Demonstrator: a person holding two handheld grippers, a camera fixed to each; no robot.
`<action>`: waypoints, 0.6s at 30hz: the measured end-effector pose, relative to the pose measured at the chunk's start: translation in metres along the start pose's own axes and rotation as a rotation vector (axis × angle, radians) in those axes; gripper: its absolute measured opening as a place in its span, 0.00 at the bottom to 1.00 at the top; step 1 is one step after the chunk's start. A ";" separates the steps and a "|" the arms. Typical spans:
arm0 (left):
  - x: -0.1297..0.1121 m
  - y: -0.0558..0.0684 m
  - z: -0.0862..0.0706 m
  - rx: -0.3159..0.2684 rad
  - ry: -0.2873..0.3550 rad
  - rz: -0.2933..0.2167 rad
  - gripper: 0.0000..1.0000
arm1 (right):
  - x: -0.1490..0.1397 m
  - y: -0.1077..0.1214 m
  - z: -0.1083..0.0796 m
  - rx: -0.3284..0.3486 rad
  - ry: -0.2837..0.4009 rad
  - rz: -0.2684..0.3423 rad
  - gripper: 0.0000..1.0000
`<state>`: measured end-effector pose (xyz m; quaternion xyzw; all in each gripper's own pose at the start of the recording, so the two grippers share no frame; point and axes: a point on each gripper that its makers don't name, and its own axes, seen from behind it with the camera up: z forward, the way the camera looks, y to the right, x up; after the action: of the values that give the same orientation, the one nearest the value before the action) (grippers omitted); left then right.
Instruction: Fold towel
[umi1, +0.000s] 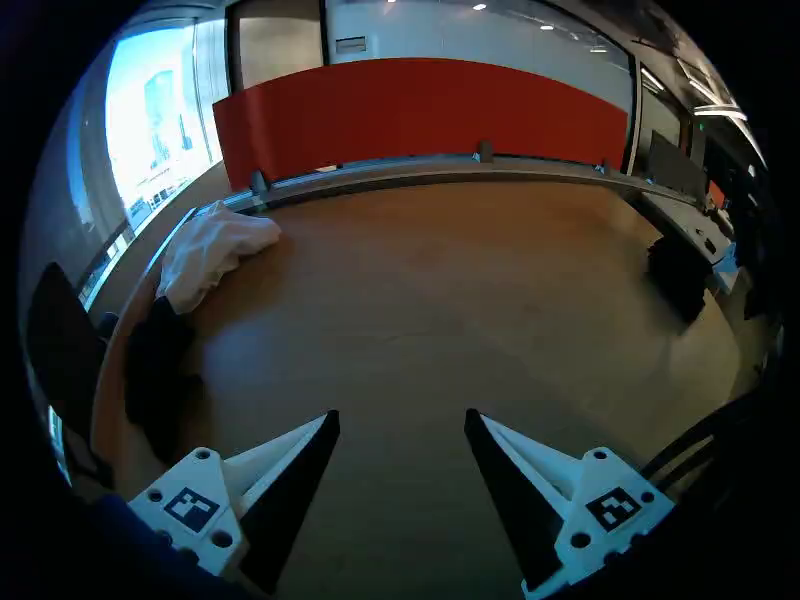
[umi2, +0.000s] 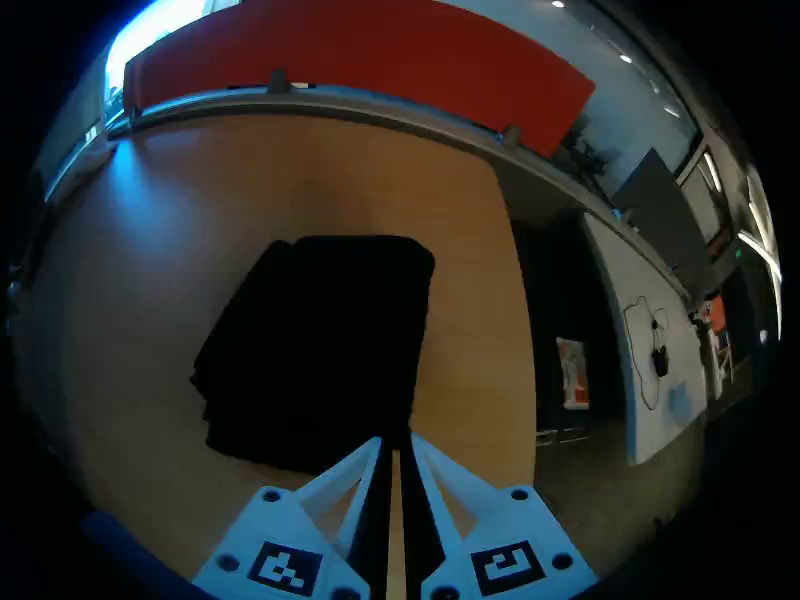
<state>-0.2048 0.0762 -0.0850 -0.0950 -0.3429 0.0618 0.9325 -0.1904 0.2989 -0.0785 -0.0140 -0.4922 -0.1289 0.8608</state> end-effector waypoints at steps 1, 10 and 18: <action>0.000 0.000 0.000 0.000 0.001 0.000 0.93 | 0.000 0.001 0.000 -0.005 0.000 0.002 0.09; 0.001 -0.001 0.000 0.001 0.006 -0.005 0.93 | -0.004 0.008 -0.006 -0.059 0.011 0.010 0.60; 0.003 0.000 0.000 -0.004 0.011 -0.006 0.93 | 0.002 0.001 -0.011 -0.069 0.048 0.024 1.00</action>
<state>-0.2024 0.0764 -0.0836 -0.0960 -0.3380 0.0577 0.9345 -0.1797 0.2978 -0.0829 -0.0465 -0.4662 -0.1358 0.8729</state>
